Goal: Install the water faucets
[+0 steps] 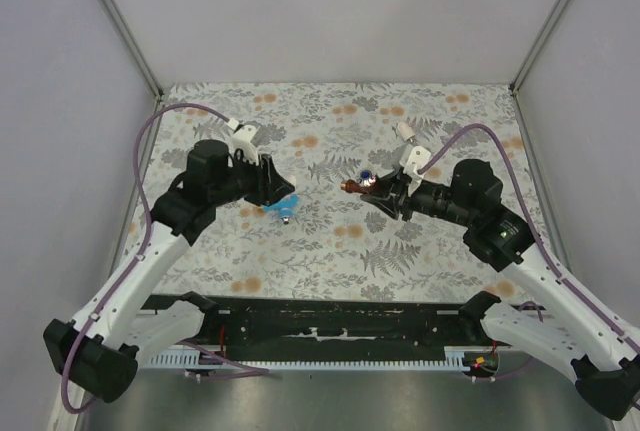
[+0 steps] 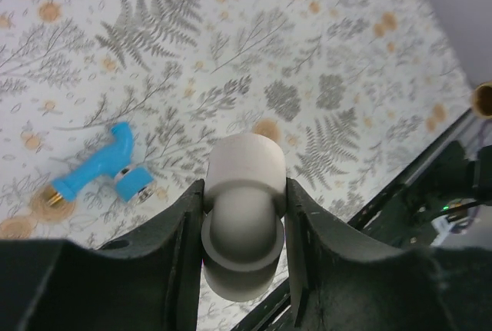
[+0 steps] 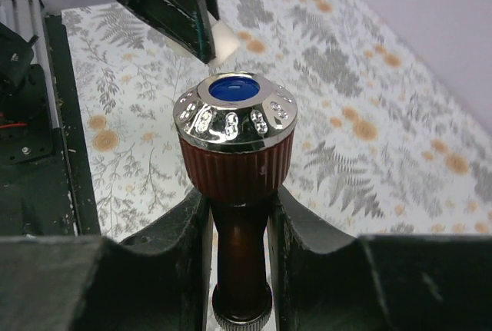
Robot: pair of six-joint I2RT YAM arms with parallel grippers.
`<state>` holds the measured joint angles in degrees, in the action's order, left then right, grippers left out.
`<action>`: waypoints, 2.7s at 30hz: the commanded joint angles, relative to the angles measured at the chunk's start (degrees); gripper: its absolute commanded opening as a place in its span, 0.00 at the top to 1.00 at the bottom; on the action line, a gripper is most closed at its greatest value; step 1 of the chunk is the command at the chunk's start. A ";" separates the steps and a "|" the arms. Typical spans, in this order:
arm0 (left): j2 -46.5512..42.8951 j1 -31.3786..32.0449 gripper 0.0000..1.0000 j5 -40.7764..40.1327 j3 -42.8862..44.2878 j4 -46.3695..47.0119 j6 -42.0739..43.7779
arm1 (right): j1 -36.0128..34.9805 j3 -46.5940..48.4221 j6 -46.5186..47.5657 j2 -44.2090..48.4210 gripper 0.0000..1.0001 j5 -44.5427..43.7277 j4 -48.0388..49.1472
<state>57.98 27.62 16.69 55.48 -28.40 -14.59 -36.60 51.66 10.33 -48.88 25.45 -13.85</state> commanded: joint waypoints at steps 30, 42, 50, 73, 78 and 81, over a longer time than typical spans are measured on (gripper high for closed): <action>1.09 -11.80 0.98 54.50 -4.07 73.68 -55.29 | -0.14 4.24 23.33 -5.61 1.00 29.92 30.72; 1.18 -8.90 0.98 53.36 -0.38 61.29 -47.82 | -0.14 6.35 25.44 -6.31 1.00 30.36 30.81; 1.61 -8.28 0.98 51.87 0.15 58.38 -46.50 | -0.23 6.44 24.13 -6.66 1.00 31.41 31.60; -1.11 -7.23 0.98 52.57 2.26 56.44 -46.93 | -0.23 6.17 28.08 -7.37 1.00 28.25 29.93; -1.20 -6.96 0.98 52.75 1.73 56.44 -47.20 | -0.23 5.91 25.19 -6.84 1.00 29.30 33.43; -1.11 -6.70 0.98 52.22 1.56 56.44 -47.37 | -0.31 5.82 23.16 -6.84 1.00 30.62 35.29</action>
<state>57.82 19.75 69.08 54.81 26.65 -62.11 -36.64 56.45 35.86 -56.10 56.18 16.08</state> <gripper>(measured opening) 0.459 0.360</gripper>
